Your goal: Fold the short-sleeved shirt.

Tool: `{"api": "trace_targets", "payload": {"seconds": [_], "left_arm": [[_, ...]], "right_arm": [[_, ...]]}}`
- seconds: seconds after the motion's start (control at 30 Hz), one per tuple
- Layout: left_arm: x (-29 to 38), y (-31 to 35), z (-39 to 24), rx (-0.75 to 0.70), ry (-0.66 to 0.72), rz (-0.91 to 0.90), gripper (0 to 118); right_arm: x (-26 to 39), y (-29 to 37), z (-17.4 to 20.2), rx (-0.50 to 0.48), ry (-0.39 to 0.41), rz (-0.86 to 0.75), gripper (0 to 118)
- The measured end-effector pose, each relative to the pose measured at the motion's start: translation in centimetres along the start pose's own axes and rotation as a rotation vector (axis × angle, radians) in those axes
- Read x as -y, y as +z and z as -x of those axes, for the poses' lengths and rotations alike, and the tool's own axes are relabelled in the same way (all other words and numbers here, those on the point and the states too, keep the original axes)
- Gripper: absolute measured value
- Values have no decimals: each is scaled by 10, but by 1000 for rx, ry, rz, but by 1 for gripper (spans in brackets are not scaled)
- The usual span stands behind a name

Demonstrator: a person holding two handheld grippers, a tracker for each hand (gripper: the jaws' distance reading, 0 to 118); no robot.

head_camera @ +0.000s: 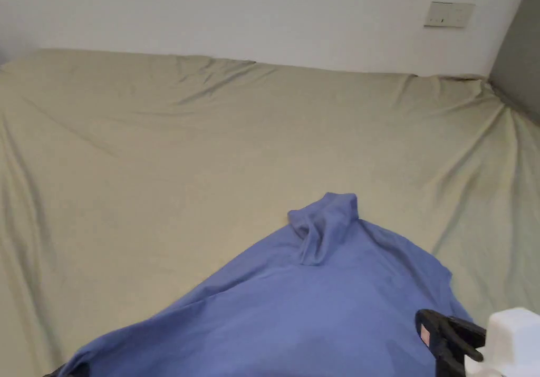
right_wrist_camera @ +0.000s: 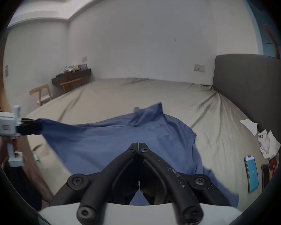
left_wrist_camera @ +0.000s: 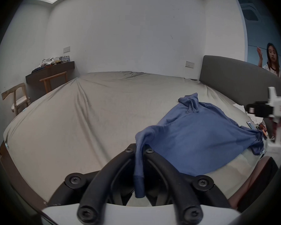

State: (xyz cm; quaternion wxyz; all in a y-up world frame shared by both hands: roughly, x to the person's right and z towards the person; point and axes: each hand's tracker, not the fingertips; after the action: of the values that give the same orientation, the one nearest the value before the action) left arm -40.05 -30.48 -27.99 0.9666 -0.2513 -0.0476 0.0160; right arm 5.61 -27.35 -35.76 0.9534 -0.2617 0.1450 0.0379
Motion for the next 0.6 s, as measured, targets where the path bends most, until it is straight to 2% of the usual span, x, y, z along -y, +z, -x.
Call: {"api": "trace_targets", "payload": {"seconds": [0.03,0.07,0.1,0.13,0.2,0.27,0.3,0.4,0.43,0.47,0.5,0.53,0.57,0.6], "left_arm": [[-2,-4,1,1,5,3,5],[-4,-7,1,0,6,3,5],[-6,-10,1,-2,6,2,5],[-8,-15,1,-3,3,3,5],[-13,-24,1,-5,-4,8,5],[-18,-34,4,-2,14,9,5],[-20,-38,6,4,29,14,5],[-26,-51,7,-1,40,19,5],[-27,-54,8,-5,38,20,5],[-29,-56,8,-6,36,23,5],[-30,-59,8,-3,36,25,5],[-30,-60,8,1,39,29,5],[-30,-61,8,6,41,31,5],[-29,-62,7,7,39,30,5]], "right_arm": [[-10,-26,-21,9,-3,35,3],[-23,-54,-38,4,5,85,9],[-33,-79,-51,11,27,109,22],[-44,-107,-64,37,44,122,22],[-61,-159,-91,25,70,191,38],[-71,-211,-106,45,94,301,102],[-73,-229,-113,36,125,340,112],[-72,-274,-122,55,220,399,110],[-69,-284,-124,62,229,422,109],[-66,-290,-129,58,223,440,102],[-64,-296,-133,57,222,456,88],[-61,-291,-140,-41,146,478,77],[-61,-285,-141,-83,80,444,58],[-62,-280,-142,-96,63,436,34]]}}
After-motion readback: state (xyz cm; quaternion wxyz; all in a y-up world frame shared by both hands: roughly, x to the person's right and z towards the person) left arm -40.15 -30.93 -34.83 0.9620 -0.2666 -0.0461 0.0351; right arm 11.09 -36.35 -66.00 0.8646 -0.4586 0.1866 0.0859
